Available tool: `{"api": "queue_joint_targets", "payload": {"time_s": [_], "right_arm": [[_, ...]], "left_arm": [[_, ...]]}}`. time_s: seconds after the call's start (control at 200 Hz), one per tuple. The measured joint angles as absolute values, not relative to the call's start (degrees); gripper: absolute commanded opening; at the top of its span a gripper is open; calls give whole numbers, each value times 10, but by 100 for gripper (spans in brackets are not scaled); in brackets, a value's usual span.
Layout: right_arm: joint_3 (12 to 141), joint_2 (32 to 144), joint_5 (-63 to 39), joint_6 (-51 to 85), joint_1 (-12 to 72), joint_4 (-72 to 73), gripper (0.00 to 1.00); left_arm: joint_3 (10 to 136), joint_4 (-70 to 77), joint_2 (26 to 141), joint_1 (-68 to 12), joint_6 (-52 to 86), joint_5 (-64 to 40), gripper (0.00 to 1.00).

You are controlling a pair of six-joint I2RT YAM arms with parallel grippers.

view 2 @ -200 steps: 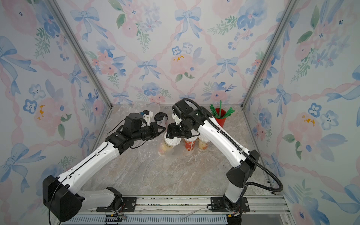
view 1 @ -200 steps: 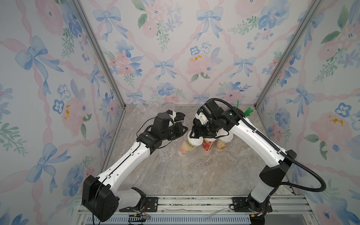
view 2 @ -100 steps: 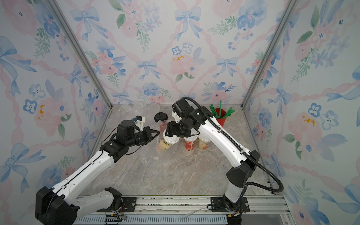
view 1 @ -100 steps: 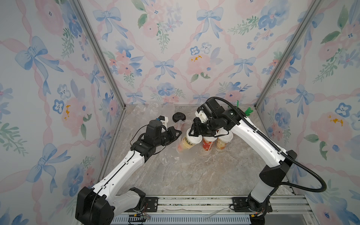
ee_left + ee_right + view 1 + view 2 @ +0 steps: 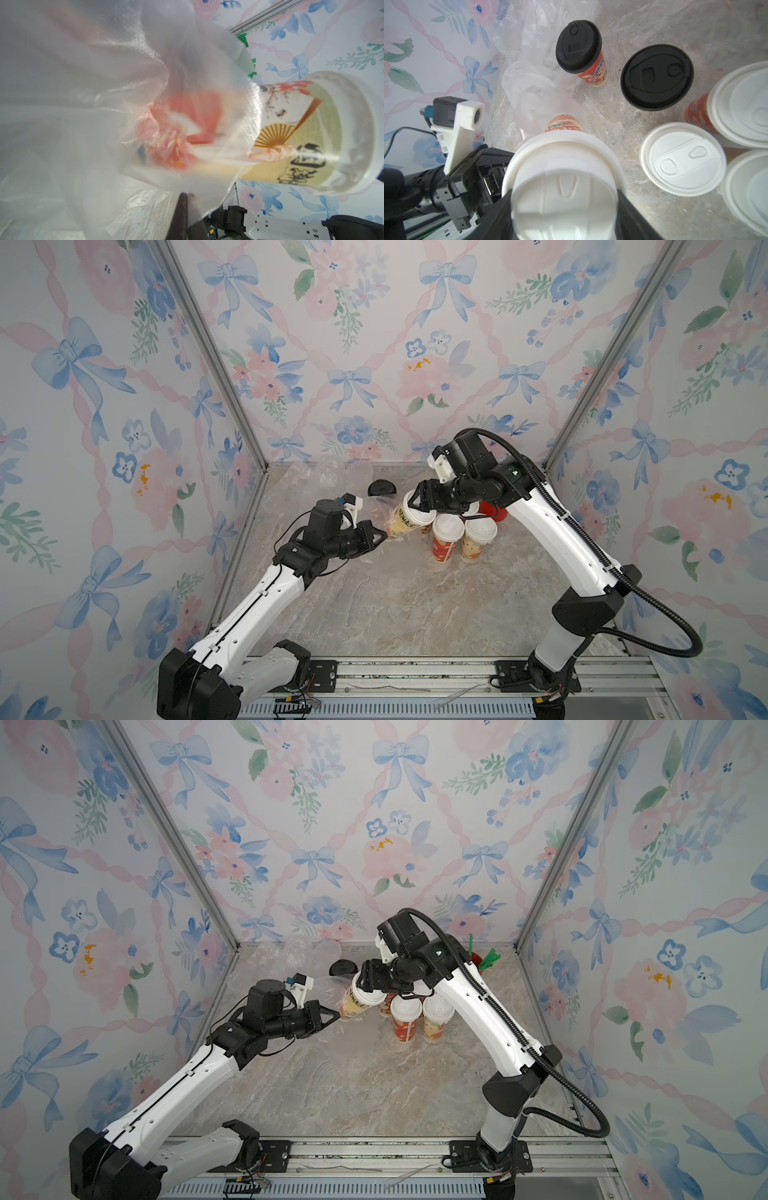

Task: Pack milk tea into plastic carrier bags
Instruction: Place the milk tea cup in the plastic carrier bag.

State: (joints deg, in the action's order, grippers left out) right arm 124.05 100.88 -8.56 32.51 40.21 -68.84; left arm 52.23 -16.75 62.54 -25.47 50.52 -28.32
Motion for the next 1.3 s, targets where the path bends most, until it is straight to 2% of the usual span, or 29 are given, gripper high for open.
{"api": "queue_joint_targets", "payload": {"time_s": [0.48,1.025,1.3], "right_arm": [[1260,1035,-106,326,398,-693,46],[1256,1077,-142,310,411,-719,44],[1266,1077,-104,302,411,-740,43]], "left_arm": [[539,-172,626,-275,475,-307,0],[546,-89,608,-278,449,-291,0],[542,-98,601,-282,426,-293,0]]}}
